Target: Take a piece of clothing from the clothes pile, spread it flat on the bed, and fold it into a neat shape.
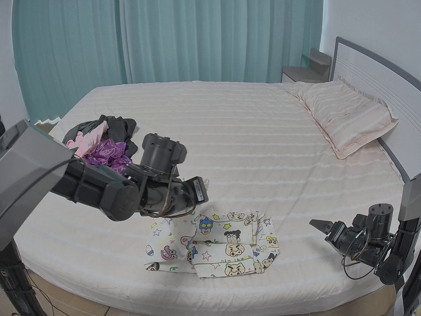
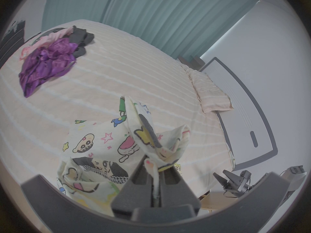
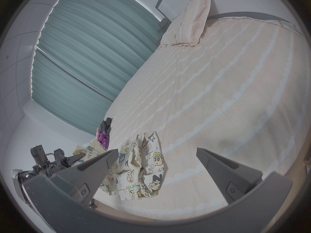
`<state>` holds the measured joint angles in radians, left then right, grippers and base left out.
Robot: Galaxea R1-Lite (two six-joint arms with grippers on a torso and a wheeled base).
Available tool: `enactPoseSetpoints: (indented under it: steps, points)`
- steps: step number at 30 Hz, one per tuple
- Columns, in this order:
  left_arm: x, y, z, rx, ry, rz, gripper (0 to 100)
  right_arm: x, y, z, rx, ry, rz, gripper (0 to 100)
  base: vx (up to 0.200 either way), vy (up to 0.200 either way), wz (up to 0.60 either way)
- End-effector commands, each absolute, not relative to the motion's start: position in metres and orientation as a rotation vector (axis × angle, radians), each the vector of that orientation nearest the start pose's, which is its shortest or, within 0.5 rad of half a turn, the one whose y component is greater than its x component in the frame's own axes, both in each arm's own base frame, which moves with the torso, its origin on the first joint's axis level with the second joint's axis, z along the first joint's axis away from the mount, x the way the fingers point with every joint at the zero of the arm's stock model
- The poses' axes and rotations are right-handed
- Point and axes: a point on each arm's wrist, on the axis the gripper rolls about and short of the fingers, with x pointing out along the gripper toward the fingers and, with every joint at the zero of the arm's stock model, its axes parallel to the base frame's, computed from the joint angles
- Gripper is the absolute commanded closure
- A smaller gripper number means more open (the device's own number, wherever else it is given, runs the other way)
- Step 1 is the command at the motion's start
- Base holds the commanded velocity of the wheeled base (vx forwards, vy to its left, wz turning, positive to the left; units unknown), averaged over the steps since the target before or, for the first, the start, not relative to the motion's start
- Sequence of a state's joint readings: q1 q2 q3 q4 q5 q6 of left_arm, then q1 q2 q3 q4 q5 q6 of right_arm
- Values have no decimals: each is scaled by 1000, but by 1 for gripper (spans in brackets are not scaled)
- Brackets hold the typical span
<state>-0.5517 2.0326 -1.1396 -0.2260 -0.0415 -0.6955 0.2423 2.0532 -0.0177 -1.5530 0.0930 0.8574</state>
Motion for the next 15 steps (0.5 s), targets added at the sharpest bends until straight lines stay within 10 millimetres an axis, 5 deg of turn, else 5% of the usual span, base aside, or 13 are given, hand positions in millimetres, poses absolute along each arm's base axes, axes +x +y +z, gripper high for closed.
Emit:
enactPoseSetpoints:
  steps: [1, 15]
  points:
    - [332, -232, 102, -463, 839, -370, 100, 209, 54, 27, 795, 602, 97, 0, 0, 0, 0]
    - [325, -256, 121, -569, 863, -599, 100, 208, 55, 26, 793, 607, 101, 0, 0, 0, 0]
